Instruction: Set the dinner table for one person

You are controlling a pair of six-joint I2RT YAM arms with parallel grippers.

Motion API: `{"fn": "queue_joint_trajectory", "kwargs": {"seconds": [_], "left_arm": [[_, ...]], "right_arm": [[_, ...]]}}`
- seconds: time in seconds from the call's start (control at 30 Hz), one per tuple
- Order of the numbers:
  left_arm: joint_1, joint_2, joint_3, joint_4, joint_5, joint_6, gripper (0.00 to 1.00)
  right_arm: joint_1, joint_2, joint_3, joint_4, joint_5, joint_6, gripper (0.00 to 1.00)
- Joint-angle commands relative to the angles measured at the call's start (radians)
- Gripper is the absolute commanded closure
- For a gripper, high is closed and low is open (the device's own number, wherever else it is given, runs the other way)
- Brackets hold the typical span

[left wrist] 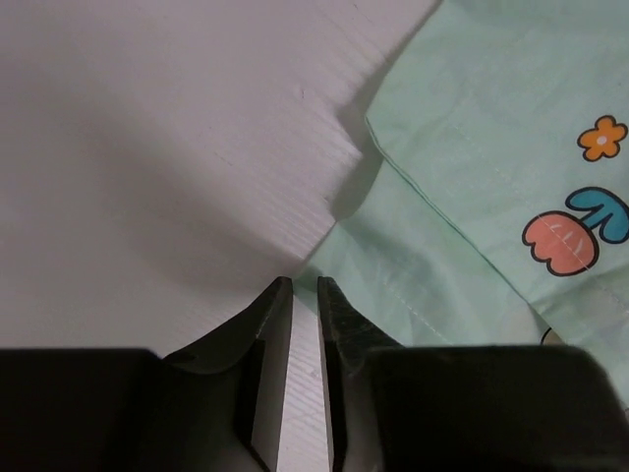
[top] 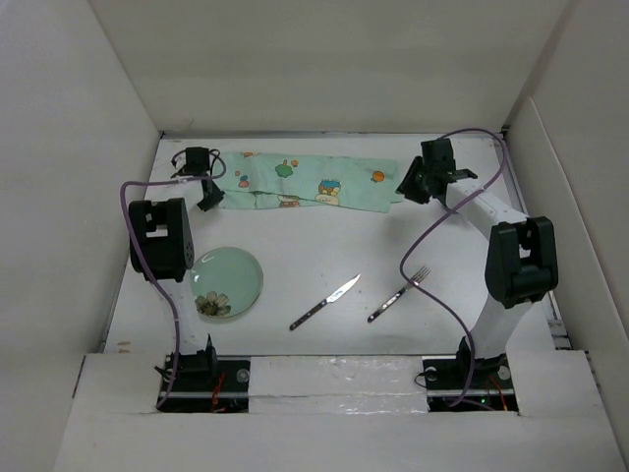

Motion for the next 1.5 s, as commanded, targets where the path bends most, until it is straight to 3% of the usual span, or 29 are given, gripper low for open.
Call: {"fn": "queue_joint_trajectory", "kwargs": {"seconds": [0.0, 0.1, 0.37, 0.63, 0.73, 0.87, 1.17, 1.47], "left_arm": [[-0.012, 0.043, 0.019, -0.038, -0.069, 0.039, 0.86], [-0.012, 0.063, 0.049, -0.050, -0.089, 0.075, 1.00], [-0.012, 0.018, 0.037, -0.036, -0.155, 0.129, 1.00], [-0.012, -0.072, -0.045, -0.007, -0.089, 0.092, 1.00], [-0.012, -0.045, -0.007, -0.044, -0.063, 0.086, 0.72], [-0.012, -0.032, 0.001, -0.036, -0.032, 0.092, 0.50], [-0.012, 0.044, 0.061, -0.064, -0.005, 0.109, 0.49], [-0.054, 0.049, 0.052, -0.068, -0.083, 0.125, 0.63]], "right_arm": [[-0.013, 0.003, -0.005, 0.051, -0.012, 0.012, 0.62], [-0.013, 0.017, 0.010, 0.057, -0.012, 0.012, 0.55], [-0.022, 0.142, 0.125, -0.022, 0.057, 0.004, 0.47], [-0.042, 0.287, 0.287, -0.130, 0.126, 0.032, 0.44], [-0.042, 0.348, 0.367, -0.183, 0.152, 0.045, 0.47], [-0.042, 0.376, 0.384, -0.217, 0.179, 0.056, 0.54], [-0.042, 0.431, 0.465, -0.289, 0.160, 0.029, 0.54], [-0.042, 0.534, 0.636, -0.467, 0.130, -0.004, 0.59]]}}
